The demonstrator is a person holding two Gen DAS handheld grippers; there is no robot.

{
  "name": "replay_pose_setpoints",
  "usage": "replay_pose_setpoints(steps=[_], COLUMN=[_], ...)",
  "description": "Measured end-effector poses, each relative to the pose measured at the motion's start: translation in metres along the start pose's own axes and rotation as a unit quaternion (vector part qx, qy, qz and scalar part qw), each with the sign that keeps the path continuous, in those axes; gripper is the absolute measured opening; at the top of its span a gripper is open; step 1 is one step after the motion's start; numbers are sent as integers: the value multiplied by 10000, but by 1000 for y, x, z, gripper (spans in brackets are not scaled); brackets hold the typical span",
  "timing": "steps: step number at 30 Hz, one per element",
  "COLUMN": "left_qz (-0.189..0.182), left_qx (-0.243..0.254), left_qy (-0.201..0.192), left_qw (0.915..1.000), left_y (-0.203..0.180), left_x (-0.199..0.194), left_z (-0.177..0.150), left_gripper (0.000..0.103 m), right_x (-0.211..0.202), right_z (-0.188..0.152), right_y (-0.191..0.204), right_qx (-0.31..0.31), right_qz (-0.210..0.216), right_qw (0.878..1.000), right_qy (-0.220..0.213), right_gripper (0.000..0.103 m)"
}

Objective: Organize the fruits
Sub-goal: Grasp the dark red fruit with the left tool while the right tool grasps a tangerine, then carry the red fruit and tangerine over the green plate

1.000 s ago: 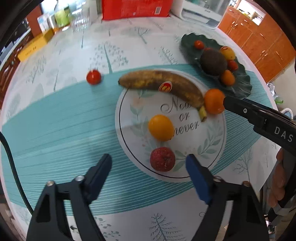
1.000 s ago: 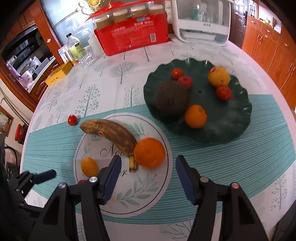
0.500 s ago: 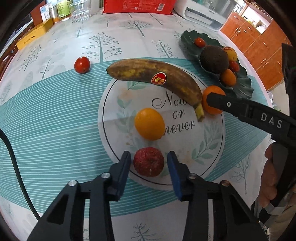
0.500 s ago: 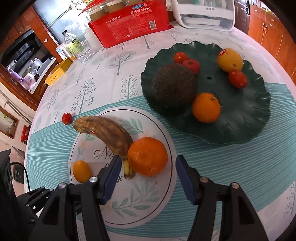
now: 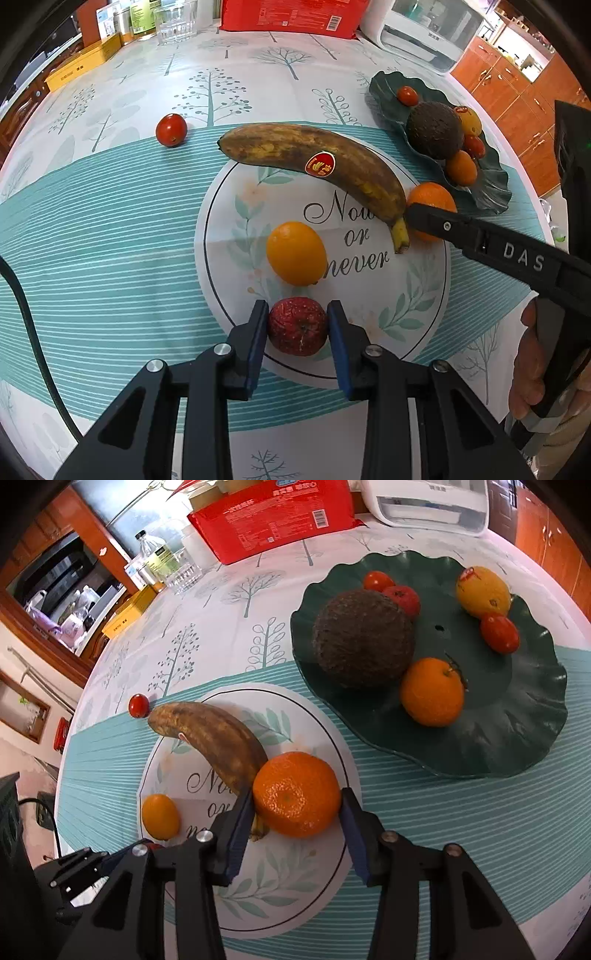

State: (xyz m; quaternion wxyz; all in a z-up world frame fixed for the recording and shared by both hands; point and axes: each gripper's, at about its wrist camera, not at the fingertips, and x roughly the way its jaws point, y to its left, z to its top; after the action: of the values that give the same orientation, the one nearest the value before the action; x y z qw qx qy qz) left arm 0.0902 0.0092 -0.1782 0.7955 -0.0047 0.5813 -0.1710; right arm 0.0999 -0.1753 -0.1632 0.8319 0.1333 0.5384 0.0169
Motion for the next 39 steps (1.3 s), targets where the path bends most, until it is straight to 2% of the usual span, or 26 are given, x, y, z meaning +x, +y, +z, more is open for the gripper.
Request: replay_pose_setpoints(steps=[4, 11, 23, 30, 35, 39], left_qz=[-9, 41, 95, 65, -112, -1], left_qx=[-87, -46, 375, 631, 773, 1006], left_qy=[42, -1, -389, -549, -660, -821], left_qw=[10000, 10000, 9985, 9965, 9948, 9915], left_y=[1, -6, -40, -69, -97, -124], left_x=[0, -10, -45, -63, -76, -84], left_z=[-1, 1, 22, 38, 57, 78], left_gripper=[30, 30, 30, 30, 30, 30], right_x=[-2, -10, -51, -84, -106, -119], right_z=[-2, -6, -11, -5, 4, 12], right_y=[5, 4, 1, -16, -37, -53], right_qx=[-232, -243, -311, -272, -202, -141], right_qz=[-163, -175, -211, -318, -440, -517], right_qw=[9996, 9996, 9992, 9984, 9971, 9959], right_qy=[-20, 8, -144, -370, -581, -735], right_gripper=[46, 46, 46, 46, 46, 46])
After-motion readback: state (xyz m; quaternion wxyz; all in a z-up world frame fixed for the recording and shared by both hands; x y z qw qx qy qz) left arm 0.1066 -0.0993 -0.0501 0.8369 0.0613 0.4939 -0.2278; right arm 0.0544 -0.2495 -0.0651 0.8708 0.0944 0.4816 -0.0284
